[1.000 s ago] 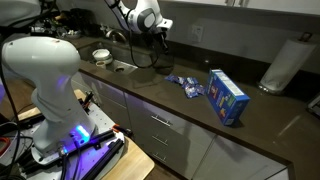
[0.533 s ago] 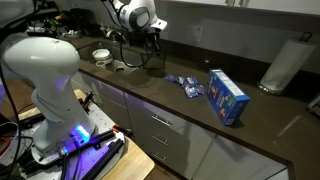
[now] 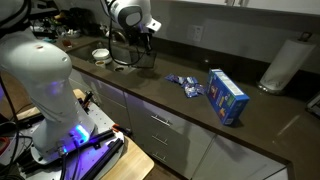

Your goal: Move the basket to the edge

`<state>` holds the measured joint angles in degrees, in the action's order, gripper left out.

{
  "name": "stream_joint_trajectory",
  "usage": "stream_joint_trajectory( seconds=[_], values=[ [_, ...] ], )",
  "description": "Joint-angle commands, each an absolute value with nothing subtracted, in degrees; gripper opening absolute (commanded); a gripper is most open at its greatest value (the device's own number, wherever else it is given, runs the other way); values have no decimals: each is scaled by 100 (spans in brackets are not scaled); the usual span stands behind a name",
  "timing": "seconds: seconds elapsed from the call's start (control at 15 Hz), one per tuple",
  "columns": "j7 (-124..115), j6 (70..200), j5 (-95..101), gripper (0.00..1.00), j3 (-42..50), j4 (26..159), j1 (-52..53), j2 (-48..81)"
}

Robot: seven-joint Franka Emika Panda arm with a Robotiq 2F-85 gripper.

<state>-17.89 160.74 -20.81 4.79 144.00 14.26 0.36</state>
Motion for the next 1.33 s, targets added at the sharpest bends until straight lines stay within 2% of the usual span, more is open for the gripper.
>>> stream_joint_trajectory(
  seconds=[0.0, 0.67, 1.27],
  values=[
    [-834, 15824, -2836, 1, 121, 14494, 924, -153],
    [875, 15840, -3282, 1, 275, 14508, 739, 77],
    [1335, 15679, -3102, 1, 568, 14591, 684, 13]
  ],
)
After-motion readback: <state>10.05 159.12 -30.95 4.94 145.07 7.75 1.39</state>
